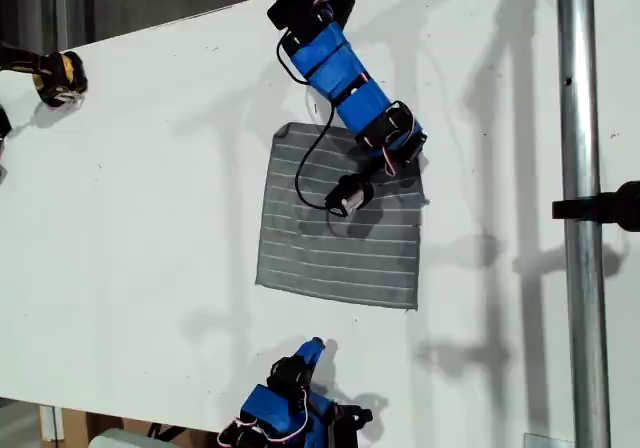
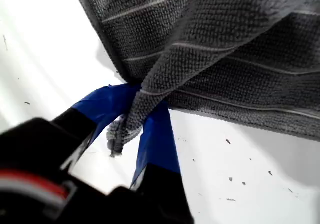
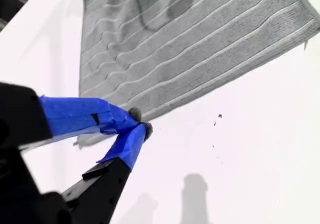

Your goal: Grasp corners of a towel and fold twice.

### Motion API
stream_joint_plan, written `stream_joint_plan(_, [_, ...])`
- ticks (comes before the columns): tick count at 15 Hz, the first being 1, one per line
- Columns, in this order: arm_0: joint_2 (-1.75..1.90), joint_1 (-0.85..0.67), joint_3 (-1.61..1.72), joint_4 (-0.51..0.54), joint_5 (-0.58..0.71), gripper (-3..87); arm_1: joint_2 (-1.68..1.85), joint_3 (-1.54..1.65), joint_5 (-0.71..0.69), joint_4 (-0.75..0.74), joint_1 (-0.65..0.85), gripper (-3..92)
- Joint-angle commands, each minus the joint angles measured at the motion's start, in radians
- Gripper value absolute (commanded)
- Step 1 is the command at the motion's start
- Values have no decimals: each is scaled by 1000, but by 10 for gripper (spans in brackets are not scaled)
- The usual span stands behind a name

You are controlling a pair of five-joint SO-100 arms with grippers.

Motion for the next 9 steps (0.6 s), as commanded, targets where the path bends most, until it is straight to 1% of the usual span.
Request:
stream_joint_plan(1, [-313,63,-278,-2,63,-15,-9,6,-11,-3,11,-1])
stream_joint_plan(3, [-623,121,-560,57,137,-15,-11,6,-12,-5,12,-1])
stream_joint_plan(6, [-1003,192,-985,186,238,-15,-11,6,-14,-5,15,-1])
stream_joint_plan(9, [-1215,247,-1264,229,299,-15,-12,5,-14,0,9,-1])
